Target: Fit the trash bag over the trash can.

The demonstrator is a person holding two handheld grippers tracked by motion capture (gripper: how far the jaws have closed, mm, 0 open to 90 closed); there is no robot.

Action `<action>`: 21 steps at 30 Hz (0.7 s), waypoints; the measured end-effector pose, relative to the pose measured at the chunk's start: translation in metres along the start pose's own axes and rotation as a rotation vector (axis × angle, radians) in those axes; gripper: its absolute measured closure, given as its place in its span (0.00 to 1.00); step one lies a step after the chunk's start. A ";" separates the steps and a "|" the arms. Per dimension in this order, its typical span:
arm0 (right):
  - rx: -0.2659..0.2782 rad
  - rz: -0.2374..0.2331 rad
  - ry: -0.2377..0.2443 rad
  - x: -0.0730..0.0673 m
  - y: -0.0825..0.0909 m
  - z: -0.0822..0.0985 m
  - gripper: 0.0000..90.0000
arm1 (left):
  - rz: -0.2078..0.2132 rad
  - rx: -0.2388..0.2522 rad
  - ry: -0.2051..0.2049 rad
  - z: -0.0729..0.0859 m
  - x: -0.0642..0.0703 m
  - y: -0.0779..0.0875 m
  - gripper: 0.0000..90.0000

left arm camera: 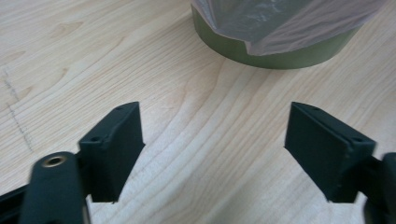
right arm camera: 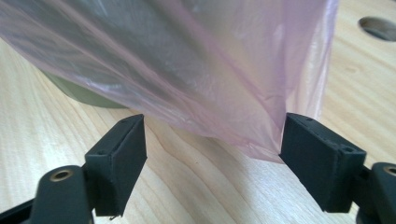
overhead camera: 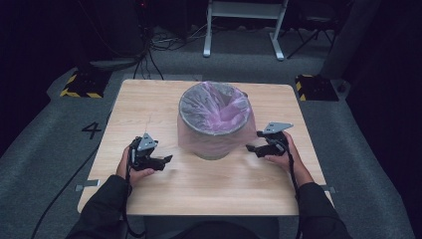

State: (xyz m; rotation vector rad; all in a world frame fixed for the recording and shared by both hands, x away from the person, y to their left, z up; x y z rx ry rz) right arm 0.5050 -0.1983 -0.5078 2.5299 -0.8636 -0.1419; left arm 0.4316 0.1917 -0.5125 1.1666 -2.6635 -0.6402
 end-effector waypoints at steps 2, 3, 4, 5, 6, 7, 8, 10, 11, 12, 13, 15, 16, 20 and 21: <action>0.032 -0.014 -0.010 -0.001 0.008 -0.005 0.23 | -0.002 -0.012 -0.018 0.002 0.002 0.001 0.21; 0.041 -0.018 -0.011 -0.001 0.011 -0.007 0.23 | 0.007 -0.014 -0.017 0.003 0.005 0.001 0.22; 0.046 -0.017 -0.011 -0.001 0.014 -0.008 0.23 | 0.007 -0.025 -0.021 0.006 0.008 0.000 0.20; 0.050 -0.027 -0.005 -0.002 0.018 -0.009 0.21 | 0.008 -0.037 -0.031 0.008 0.009 -0.001 0.20; 0.049 -0.027 0.001 -0.002 0.021 -0.009 0.21 | 0.017 -0.049 -0.039 0.009 0.011 -0.002 0.21; 0.046 -0.023 0.001 -0.003 0.022 -0.009 0.21 | 0.027 -0.060 -0.044 0.011 0.014 -0.004 0.20; 0.038 -0.034 0.010 -0.005 0.025 -0.008 0.21 | 0.029 -0.065 -0.041 0.012 0.015 -0.004 0.20; 0.030 -0.034 0.026 -0.007 0.029 -0.007 0.20 | 0.043 -0.079 -0.049 0.013 0.017 -0.006 0.20; 0.030 -0.025 0.039 -0.008 0.031 -0.007 0.20 | 0.043 -0.086 -0.057 0.014 0.017 -0.006 0.20; 0.034 -0.023 0.039 -0.009 0.032 -0.007 0.21 | 0.047 -0.095 -0.051 0.015 0.018 -0.007 0.20; 0.033 -0.018 0.038 -0.009 0.034 -0.008 0.21 | 0.047 -0.105 -0.061 0.016 0.018 -0.007 0.20; 0.048 -0.010 0.033 -0.009 0.038 -0.010 0.21 | 0.058 -0.120 -0.055 0.019 0.020 -0.008 0.20; 0.065 -0.010 0.024 -0.010 0.040 -0.012 0.22 | 0.061 -0.123 -0.063 0.020 0.020 -0.008 0.20; 0.119 -0.006 0.021 -0.013 0.050 -0.024 0.22 | 0.068 -0.145 -0.058 0.025 0.023 -0.009 0.20; 0.140 -0.006 0.017 -0.014 0.053 -0.028 0.23 | 0.069 -0.152 -0.061 0.026 0.023 -0.009 0.20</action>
Point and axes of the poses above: each handheld gripper's, and its own axes: y roughly backward along the jaws, z roughly out of its underside, x roughly to its right, the point moved 6 cm from there along -y, roughly forward along the jaws, and after that the axes turned 11 degrees about x, right-handed, at the moved point
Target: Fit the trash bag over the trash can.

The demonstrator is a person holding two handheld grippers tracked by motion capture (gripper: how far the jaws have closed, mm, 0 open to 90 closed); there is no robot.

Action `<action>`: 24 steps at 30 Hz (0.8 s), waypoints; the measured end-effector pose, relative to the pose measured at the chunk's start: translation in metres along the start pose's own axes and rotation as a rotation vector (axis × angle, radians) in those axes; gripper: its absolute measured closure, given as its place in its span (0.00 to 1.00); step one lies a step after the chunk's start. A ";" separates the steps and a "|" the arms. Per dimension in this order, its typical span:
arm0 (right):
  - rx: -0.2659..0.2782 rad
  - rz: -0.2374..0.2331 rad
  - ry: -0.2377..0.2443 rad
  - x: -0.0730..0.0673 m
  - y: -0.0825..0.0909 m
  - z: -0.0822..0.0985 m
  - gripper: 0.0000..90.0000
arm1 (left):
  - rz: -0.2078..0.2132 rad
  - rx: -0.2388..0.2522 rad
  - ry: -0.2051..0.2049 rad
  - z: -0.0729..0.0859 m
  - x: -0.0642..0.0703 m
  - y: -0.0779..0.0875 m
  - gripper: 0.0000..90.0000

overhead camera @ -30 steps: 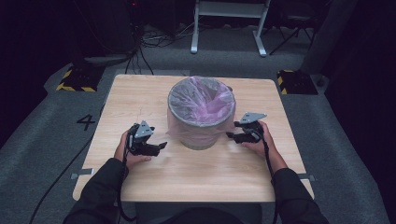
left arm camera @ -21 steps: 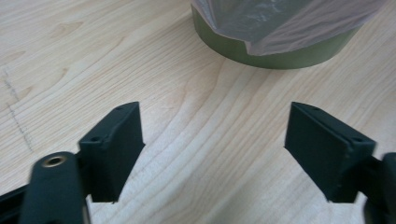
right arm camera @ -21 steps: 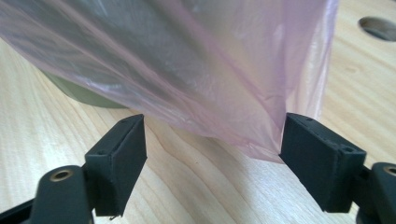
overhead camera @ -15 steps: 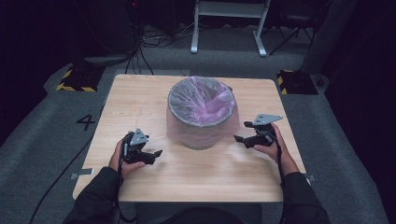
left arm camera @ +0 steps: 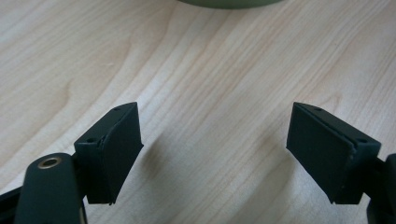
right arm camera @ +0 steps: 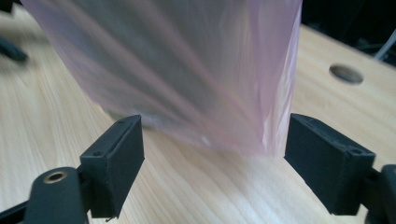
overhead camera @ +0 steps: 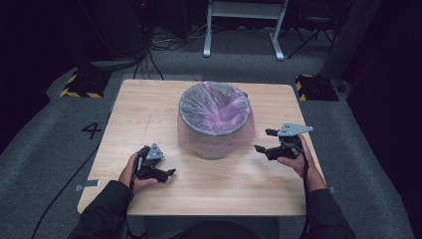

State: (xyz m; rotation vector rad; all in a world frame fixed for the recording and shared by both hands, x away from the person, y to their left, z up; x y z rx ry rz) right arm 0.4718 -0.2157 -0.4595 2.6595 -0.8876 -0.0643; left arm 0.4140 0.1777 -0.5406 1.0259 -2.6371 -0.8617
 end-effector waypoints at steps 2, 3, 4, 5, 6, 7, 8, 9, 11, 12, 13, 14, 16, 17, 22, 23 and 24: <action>0.022 0.014 0.003 -0.001 0.003 -0.007 0.23 | 0.009 0.002 0.016 0.002 0.001 -0.001 0.19; 0.033 0.012 0.005 -0.001 0.004 -0.010 0.23 | 0.009 0.004 0.019 0.002 0.001 -0.001 0.19; 0.040 0.012 0.006 -0.002 0.005 -0.013 0.23 | 0.011 0.010 0.023 0.002 0.001 -0.002 0.19; 0.044 0.020 0.012 -0.002 0.006 -0.015 0.23 | 0.010 0.008 0.025 0.002 0.000 -0.002 0.19; 0.047 0.022 0.016 -0.003 0.006 -0.016 0.23 | 0.010 0.007 0.031 0.003 0.000 -0.002 0.18; 0.049 0.026 0.018 -0.004 0.006 -0.019 0.23 | 0.012 0.008 0.038 0.003 -0.001 -0.002 0.18; 0.050 0.036 0.023 -0.004 0.007 -0.021 0.23 | 0.014 0.012 0.044 0.003 -0.001 -0.003 0.17; 0.055 0.045 0.028 -0.006 0.007 -0.023 0.23 | 0.013 0.012 0.045 0.003 -0.001 -0.003 0.17; 0.064 0.058 0.039 -0.009 0.008 -0.028 0.23 | 0.010 0.016 0.039 0.003 -0.001 -0.003 0.16; 0.070 0.061 0.045 -0.010 0.009 -0.030 0.23 | 0.013 0.017 0.045 0.004 -0.001 -0.003 0.16; 0.079 0.060 0.044 -0.011 0.010 -0.033 0.23 | 0.011 0.018 0.047 0.004 0.000 -0.003 0.16; 0.082 0.066 0.046 -0.011 0.011 -0.036 0.23 | 0.007 0.023 0.046 0.004 0.000 -0.003 0.16; 0.091 0.079 0.051 -0.011 0.013 -0.041 0.23 | 0.006 0.024 0.047 0.004 0.000 -0.004 0.16; 0.092 0.079 0.050 -0.011 0.013 -0.043 0.23 | 0.004 0.025 0.050 0.004 0.000 -0.004 0.16; 0.098 0.078 0.063 -0.011 0.014 -0.059 0.23 | 0.001 0.028 0.051 0.003 0.000 -0.005 0.15; 0.105 0.077 0.064 -0.011 0.014 -0.063 0.23 | 0.001 0.027 0.051 0.003 0.000 -0.005 0.15; 0.112 0.076 0.064 -0.010 0.015 -0.067 0.23 | -0.001 0.026 0.052 0.003 0.000 -0.005 0.15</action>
Point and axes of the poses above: each handheld gripper's, and its own axes: y roughly backward along the jaws, z roughly out of its underside, x roughly to its right, the point moved 6 cm from there along -y, roughly forward along the jaws, and after that the axes turned 11 degrees about x, right-handed, at the moved point
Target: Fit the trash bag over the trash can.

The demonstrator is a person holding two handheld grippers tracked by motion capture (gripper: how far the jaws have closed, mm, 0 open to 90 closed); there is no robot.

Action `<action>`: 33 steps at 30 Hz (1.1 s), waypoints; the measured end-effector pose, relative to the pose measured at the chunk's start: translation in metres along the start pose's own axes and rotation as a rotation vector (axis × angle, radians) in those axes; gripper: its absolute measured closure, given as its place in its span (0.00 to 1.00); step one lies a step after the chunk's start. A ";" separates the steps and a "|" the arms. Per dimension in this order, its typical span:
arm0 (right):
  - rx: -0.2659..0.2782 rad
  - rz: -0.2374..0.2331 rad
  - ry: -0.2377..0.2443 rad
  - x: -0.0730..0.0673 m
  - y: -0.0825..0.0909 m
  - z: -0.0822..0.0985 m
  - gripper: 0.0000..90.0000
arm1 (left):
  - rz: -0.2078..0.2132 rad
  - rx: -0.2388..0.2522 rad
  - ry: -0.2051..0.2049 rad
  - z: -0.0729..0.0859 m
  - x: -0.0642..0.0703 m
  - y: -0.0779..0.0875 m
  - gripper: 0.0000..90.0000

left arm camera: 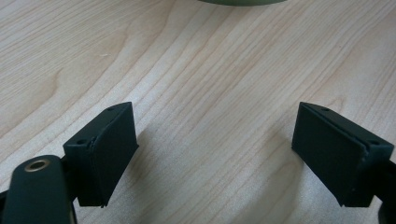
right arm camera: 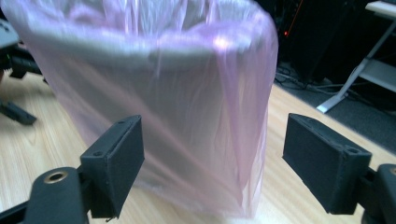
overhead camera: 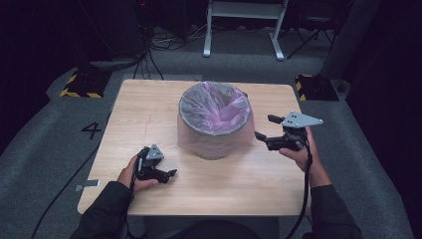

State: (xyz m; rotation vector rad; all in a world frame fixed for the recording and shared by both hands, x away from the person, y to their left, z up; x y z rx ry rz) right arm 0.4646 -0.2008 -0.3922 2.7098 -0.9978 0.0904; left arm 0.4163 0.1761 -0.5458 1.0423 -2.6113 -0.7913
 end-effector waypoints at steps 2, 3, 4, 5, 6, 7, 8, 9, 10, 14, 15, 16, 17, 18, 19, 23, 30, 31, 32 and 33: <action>-0.001 -0.001 0.008 0.001 0.000 -0.007 0.23 | 0.004 0.002 0.002 0.000 0.000 0.000 0.15; -0.004 0.007 0.014 0.002 -0.001 -0.011 0.23 | 0.006 0.001 0.001 0.000 0.000 0.000 0.16; -0.006 0.010 0.014 0.002 -0.001 -0.014 0.23 | 0.009 -0.001 -0.001 0.000 0.000 0.000 0.16; -0.001 0.009 0.016 0.002 -0.002 -0.019 0.23 | 0.010 0.000 -0.002 0.000 -0.001 0.000 0.16; 0.007 0.004 0.016 0.001 -0.002 -0.024 0.22 | 0.010 0.001 -0.003 0.000 -0.001 0.000 0.16; 0.014 -0.002 0.019 0.000 -0.003 -0.029 0.22 | 0.010 0.002 -0.003 0.000 -0.001 0.000 0.16; 0.015 -0.004 0.026 0.000 -0.004 -0.033 0.22 | 0.011 -0.001 -0.006 0.001 -0.001 0.001 0.16; 0.016 -0.004 0.032 -0.001 -0.005 -0.036 0.22 | 0.012 -0.001 -0.005 0.001 -0.001 0.001 0.16; 0.017 -0.008 0.035 -0.001 -0.008 -0.041 0.22 | 0.014 0.000 -0.004 0.001 -0.001 0.001 0.16; 0.030 -0.019 0.036 -0.001 -0.017 -0.057 0.21 | 0.014 0.000 -0.003 0.001 -0.001 0.001 0.15; 0.032 -0.023 0.035 -0.001 -0.019 -0.059 0.21 | 0.014 0.000 -0.006 0.001 -0.001 0.001 0.15; 0.030 -0.031 0.034 -0.002 -0.022 -0.063 0.21 | 0.016 0.001 -0.005 0.001 -0.001 0.001 0.15; 0.024 -0.034 0.033 -0.002 -0.025 -0.065 0.21 | 0.016 0.000 -0.007 0.001 -0.001 0.001 0.15; 0.016 -0.032 0.036 -0.001 -0.028 -0.066 0.21 | 0.017 0.001 -0.005 0.001 -0.001 0.001 0.15; 0.017 -0.029 0.038 0.000 -0.031 -0.068 0.20 | 0.017 0.000 -0.008 0.001 -0.001 0.001 0.15; 0.020 -0.034 0.022 0.000 -0.041 -0.073 0.22 | 0.016 -0.001 -0.008 0.001 -0.001 0.001 0.15; 0.022 -0.048 0.035 -0.004 -0.058 -0.080 0.23 | 0.016 0.000 -0.007 0.001 -0.001 0.001 0.15; 0.023 -0.051 0.027 -0.004 -0.060 -0.081 0.23 | 0.017 0.001 -0.006 0.001 -0.001 0.001 0.15; 0.020 -0.055 0.027 -0.004 -0.064 -0.083 0.23 | 0.017 0.001 -0.006 0.001 -0.001 0.001 0.16; 0.019 -0.056 0.035 -0.005 -0.066 -0.084 0.23 | 0.018 0.001 -0.007 0.001 -0.002 0.001 0.16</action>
Point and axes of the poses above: each handheld gripper's, and its own axes: y roughly backward along the jaws, z roughly out of its underside, x roughly to its right, the point moved 6 cm from there along -y, roughly forward along the jaws, and after that the axes turned 11 degrees about x, right-handed, at the moved point
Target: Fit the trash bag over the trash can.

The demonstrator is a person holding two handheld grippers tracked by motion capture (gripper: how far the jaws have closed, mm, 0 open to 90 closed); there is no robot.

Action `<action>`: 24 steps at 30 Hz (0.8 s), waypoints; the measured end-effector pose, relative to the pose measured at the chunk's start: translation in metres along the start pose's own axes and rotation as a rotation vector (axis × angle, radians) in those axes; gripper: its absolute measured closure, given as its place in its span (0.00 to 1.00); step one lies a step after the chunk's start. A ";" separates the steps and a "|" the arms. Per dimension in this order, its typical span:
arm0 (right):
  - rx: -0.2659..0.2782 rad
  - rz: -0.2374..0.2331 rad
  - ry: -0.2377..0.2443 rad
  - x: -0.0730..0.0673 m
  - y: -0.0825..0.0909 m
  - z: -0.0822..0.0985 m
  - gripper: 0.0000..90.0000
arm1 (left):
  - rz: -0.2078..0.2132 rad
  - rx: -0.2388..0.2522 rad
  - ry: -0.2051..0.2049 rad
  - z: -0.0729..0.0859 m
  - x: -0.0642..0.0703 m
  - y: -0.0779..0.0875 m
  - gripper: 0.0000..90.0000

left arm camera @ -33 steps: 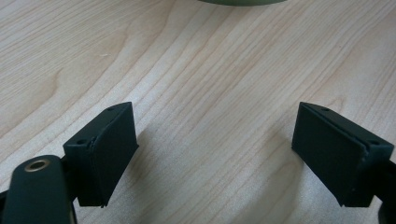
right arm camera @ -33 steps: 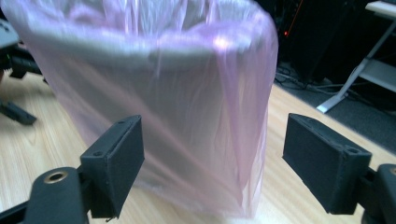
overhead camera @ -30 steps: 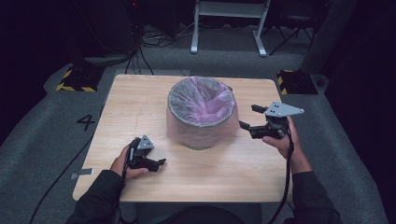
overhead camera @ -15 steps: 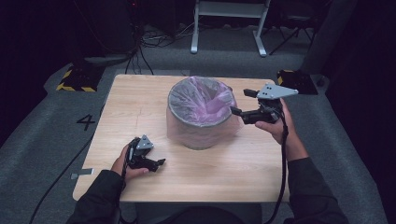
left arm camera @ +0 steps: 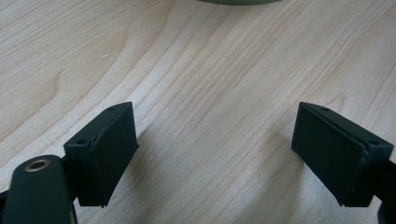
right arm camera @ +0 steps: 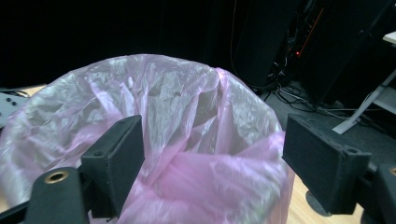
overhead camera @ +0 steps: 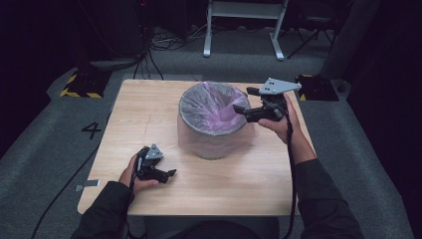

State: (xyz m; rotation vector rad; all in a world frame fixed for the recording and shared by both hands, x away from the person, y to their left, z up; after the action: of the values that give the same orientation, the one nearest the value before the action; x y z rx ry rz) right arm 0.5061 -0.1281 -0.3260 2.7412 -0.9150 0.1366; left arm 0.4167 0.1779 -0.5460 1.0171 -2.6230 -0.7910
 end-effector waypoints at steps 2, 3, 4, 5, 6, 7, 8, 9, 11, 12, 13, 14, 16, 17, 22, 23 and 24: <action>-0.014 0.012 0.013 0.001 -0.007 -0.001 0.23 | 0.000 0.000 0.000 0.000 0.000 0.000 0.16; -0.021 0.006 0.011 0.001 -0.011 -0.001 0.23 | 0.001 0.001 0.000 0.000 0.000 0.000 0.16; -0.027 0.005 0.011 0.001 -0.015 -0.001 0.23 | -0.001 0.001 -0.001 0.000 0.000 0.000 0.16; -0.034 0.007 0.008 0.001 -0.018 0.000 0.23 | 0.000 0.000 -0.002 0.000 0.000 0.000 0.16; -0.038 0.005 0.006 0.001 -0.021 0.000 0.23 | 0.000 0.000 0.000 0.000 0.000 0.000 0.16; -0.040 -0.004 0.003 0.001 -0.024 0.000 0.23 | -0.001 0.001 -0.002 0.000 0.000 0.000 0.16; -0.041 -0.002 0.003 0.001 -0.027 0.000 0.24 | -0.001 0.001 -0.005 0.000 0.000 0.000 0.16; -0.046 0.008 0.001 0.001 -0.030 0.000 0.25 | 0.000 0.000 -0.001 0.000 0.000 0.000 0.16; -0.069 -0.005 -0.008 0.000 -0.038 0.002 0.25 | 0.000 0.000 -0.004 0.000 0.000 0.000 0.16; -0.074 -0.009 -0.008 0.000 -0.039 0.002 0.25 | -0.001 0.001 -0.004 0.000 0.000 0.000 0.16; -0.092 -0.009 -0.001 -0.001 -0.043 0.003 0.25 | 0.000 0.001 -0.003 0.000 0.000 0.000 0.16; -0.102 -0.012 0.008 -0.001 -0.046 0.004 0.25 | 0.000 0.001 -0.001 0.000 0.000 0.000 0.16; -0.121 -0.022 0.017 -0.003 -0.051 0.006 0.25 | 0.000 0.000 -0.001 0.000 0.000 0.000 0.16; -0.127 -0.026 0.021 -0.005 -0.053 0.007 0.26 | -0.001 0.001 -0.003 0.000 0.000 0.000 0.16; -0.138 -0.076 0.029 -0.012 -0.057 0.007 0.29 | 0.000 0.001 -0.002 0.000 0.000 0.000 0.16; -0.146 -0.081 0.032 -0.013 -0.058 0.008 0.30 | 0.000 0.001 -0.001 0.000 0.000 0.000 0.16; -0.156 -0.088 0.039 -0.015 -0.060 0.009 0.31 | 0.000 0.000 0.000 0.000 0.000 0.000 0.16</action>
State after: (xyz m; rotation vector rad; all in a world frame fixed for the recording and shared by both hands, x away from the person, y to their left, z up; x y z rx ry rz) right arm 0.5304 -0.0760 -0.3491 2.6198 -0.7602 0.0974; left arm 0.4168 0.1781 -0.5460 1.0179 -2.6234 -0.7907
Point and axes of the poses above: each handheld gripper's, and its own axes: y roughly backward along the jaws, z roughly out of its underside, x roughly to its right, the point moved 6 cm from there along -y, roughly forward along the jaws, and after that the axes turned 11 degrees about x, right-handed, at the moved point
